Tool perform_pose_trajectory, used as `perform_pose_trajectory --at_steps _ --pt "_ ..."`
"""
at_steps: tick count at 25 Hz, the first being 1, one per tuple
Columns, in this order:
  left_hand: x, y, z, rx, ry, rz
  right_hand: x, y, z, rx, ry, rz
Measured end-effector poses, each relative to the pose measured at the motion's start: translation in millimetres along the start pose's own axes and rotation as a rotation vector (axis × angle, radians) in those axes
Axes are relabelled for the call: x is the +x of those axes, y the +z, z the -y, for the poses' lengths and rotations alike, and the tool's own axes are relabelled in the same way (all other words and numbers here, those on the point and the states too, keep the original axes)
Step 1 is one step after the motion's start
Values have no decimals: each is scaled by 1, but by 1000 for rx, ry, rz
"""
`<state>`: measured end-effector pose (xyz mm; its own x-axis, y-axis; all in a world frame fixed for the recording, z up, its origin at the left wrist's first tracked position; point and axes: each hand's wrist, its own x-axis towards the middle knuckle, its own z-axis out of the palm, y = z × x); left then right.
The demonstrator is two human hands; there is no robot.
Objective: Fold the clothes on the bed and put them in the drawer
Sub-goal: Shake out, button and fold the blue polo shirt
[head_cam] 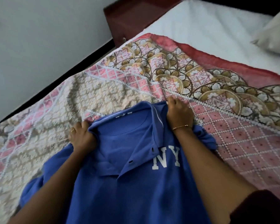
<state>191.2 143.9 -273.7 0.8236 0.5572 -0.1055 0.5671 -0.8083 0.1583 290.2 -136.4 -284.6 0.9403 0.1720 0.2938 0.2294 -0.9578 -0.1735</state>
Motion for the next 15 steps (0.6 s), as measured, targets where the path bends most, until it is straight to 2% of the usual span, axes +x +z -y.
perform_pose_trajectory --at_steps 3,6,8,9,10,12,13,14,15 --pt "9 2 0 -32 31 -29 4 2 2 -43 23 -72" --pt "16 0 1 -53 88 6 1 -11 5 -108 77 93" --pt "15 -9 14 -134 162 36 -21 -24 21 -59 219 133" --pt "14 -13 16 -214 202 1 -33 -33 31 -2 297 87" --pt "6 -17 17 -323 244 -88 -46 -39 43 47 336 -91" --pt "-29 -30 20 -499 324 -371 -82 -47 70 215 399 -371" --pt "-48 -37 22 -547 325 -460 -97 -54 83 355 460 -411" --pt "-69 -44 25 -573 286 -445 -110 -59 93 505 536 -374" --pt "-86 -48 29 -545 226 -326 -120 -64 102 624 622 -271"
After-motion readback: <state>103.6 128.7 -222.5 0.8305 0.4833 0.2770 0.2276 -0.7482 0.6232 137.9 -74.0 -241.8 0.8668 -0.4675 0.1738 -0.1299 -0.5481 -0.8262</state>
